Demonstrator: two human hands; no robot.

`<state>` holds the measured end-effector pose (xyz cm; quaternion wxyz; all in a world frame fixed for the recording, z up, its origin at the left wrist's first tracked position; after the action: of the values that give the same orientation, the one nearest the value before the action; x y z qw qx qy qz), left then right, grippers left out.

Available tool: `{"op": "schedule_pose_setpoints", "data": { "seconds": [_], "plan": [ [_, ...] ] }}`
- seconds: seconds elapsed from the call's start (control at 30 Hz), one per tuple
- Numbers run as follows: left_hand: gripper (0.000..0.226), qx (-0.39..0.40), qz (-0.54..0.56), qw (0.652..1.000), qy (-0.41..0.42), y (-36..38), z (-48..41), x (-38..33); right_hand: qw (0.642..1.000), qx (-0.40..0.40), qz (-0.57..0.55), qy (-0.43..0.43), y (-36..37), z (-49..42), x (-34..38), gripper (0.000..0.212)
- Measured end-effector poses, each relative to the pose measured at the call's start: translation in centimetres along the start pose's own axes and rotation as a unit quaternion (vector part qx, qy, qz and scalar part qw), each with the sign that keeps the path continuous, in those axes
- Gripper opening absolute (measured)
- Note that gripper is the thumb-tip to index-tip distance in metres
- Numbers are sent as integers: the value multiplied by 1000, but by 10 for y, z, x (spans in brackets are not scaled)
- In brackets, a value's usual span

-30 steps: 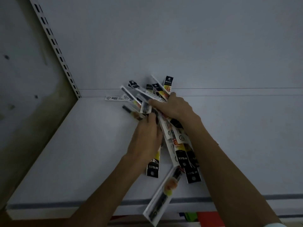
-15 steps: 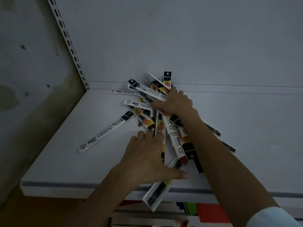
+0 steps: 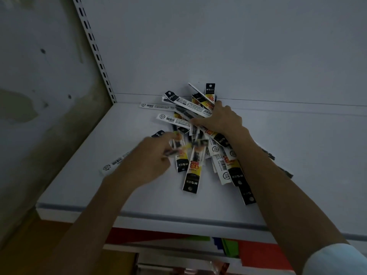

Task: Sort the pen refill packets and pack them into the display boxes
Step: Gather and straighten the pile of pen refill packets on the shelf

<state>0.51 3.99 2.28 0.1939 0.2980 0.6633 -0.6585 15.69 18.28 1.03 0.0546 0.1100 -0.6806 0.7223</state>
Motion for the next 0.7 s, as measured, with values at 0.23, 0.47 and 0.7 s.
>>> {"op": "schedule_pose_setpoints", "data": {
  "seconds": [0.23, 0.47, 0.7],
  "plan": [
    [48, -121, -146, 962, -197, -22, -28, 61, 1000, -9, 5, 2, 0, -1, 0, 103],
    [76, -38, -108, 967, -229, 12, -43, 33, 1000, -13, 2, 8, 1, -1, 0, 103],
    [36, -30, -43, 986, -157, 9, -46, 29, 997, 56, 41, -38, 7, 6, 13, 118]
  ]
}}
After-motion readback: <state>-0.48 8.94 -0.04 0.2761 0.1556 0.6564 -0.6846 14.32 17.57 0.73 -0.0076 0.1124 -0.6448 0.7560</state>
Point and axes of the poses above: each hand's wrist, its own z-axis away from the middle knuckle, its own y-axis out of the palm, x = y × z, the point moved 7 cm from there along -z, towards the middle knuckle, and after that the axes turned 10 degrees about z, right-handed, at the moved point
